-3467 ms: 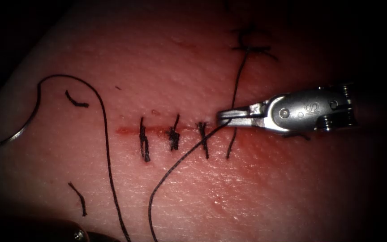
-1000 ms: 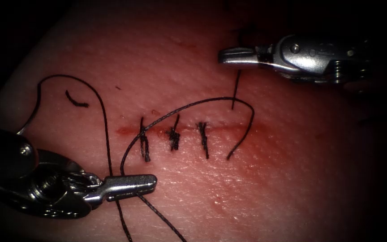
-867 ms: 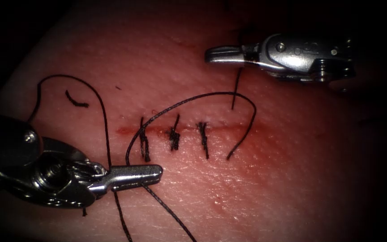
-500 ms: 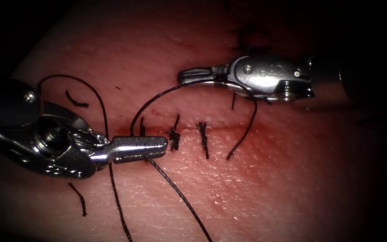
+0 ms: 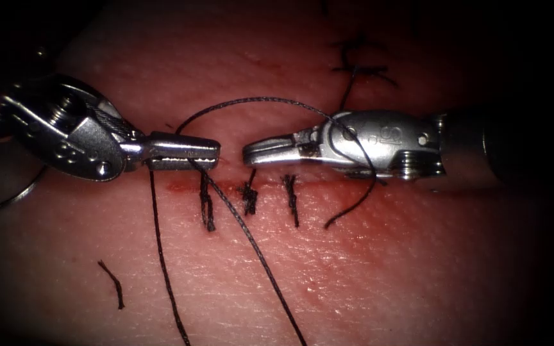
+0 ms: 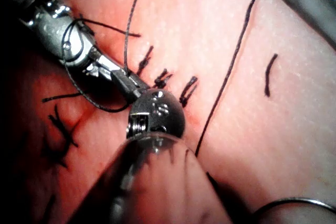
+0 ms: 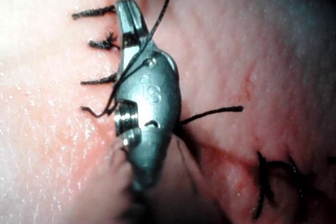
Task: Wound Closure
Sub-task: Wrap the suture two times counter clockwise around the right gripper
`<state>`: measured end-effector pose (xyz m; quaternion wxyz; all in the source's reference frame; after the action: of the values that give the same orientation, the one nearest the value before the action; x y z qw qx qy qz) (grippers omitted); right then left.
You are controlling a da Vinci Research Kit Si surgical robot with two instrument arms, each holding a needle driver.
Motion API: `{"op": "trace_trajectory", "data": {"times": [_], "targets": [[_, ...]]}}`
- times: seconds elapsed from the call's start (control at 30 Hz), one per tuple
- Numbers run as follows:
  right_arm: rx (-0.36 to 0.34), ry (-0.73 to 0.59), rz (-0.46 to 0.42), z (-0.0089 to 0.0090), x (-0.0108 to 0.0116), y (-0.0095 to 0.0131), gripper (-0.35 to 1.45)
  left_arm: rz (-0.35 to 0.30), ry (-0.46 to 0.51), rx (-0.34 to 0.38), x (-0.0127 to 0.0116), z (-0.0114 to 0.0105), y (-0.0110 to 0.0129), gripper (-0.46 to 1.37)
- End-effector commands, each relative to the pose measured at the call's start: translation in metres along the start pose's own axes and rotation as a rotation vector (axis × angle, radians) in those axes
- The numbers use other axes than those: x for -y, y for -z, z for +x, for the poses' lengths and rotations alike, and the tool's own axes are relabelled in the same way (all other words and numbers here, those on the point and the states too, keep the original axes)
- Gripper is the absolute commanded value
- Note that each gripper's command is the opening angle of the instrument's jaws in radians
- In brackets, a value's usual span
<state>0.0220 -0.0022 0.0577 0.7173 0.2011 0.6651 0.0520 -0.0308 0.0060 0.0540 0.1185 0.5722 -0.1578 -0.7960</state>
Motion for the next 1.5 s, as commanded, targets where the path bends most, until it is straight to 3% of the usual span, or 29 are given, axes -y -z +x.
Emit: {"op": "trace_trajectory", "data": {"times": [0.03,0.37,0.67,0.8,1.03,1.5], "targets": [[-0.005,0.003,0.013,0.0,0.0001,0.0,-0.35,-0.01,0.003,-0.001,-0.0002,-0.0005,-0.0001,-0.35],[-0.105,-0.025,0.064,0.0007,0.0002,0.0005,-0.35,-0.024,0.022,-0.005,-0.0023,-0.0041,-0.0011,-0.35],[-0.19,-0.067,0.043,0.0015,-0.0003,0.0008,-0.35,-0.014,0.015,0.02,-0.0043,-0.004,-0.0038,-0.35],[-0.205,-0.102,-0.012,0.0015,-0.0004,0.0007,-0.35,-0.01,0.007,0.012,-0.0056,-0.0036,-0.0054,-0.35],[-0.195,-0.135,-0.126,0.0017,-0.0011,0.0006,-0.35,-0.014,0.002,0.001,-0.0074,-0.002,-0.0069,-0.35],[-0.171,-0.147,-0.267,0.0013,-0.0013,0.0,-0.35,-0.017,-0.008,-0.026,-0.0085,0.0051,-0.0083,-0.35]]}}
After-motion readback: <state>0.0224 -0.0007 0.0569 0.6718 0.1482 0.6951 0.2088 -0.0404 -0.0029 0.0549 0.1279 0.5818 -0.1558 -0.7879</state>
